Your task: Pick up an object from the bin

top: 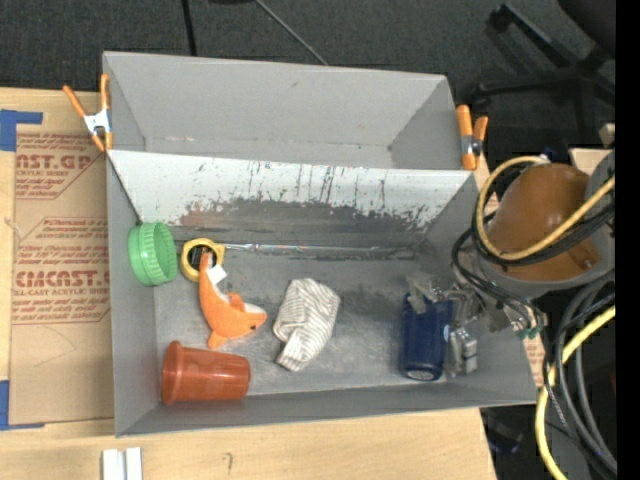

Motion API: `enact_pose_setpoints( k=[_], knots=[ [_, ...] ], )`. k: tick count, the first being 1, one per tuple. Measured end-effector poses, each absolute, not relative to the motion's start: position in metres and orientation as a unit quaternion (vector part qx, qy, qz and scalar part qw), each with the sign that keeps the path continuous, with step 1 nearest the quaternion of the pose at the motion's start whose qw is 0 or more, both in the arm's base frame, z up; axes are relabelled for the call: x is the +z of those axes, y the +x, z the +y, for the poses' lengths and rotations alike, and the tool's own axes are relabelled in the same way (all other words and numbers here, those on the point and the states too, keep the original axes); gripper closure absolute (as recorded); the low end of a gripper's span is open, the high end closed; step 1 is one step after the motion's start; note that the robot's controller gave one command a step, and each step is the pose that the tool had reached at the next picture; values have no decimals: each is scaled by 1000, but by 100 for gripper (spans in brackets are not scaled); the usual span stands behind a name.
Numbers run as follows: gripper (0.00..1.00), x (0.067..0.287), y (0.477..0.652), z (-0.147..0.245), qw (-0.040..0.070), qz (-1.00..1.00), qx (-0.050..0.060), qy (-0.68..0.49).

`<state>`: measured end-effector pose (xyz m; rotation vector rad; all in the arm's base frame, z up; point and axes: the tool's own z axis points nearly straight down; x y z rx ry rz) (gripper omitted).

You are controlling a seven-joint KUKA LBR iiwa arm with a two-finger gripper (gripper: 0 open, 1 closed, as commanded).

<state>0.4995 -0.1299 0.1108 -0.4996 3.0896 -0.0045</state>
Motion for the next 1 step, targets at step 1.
enact_pose_setpoints(
  k=[1],
  knots=[
    [0,92,508,-128,10,965,0,-263]
  ],
)
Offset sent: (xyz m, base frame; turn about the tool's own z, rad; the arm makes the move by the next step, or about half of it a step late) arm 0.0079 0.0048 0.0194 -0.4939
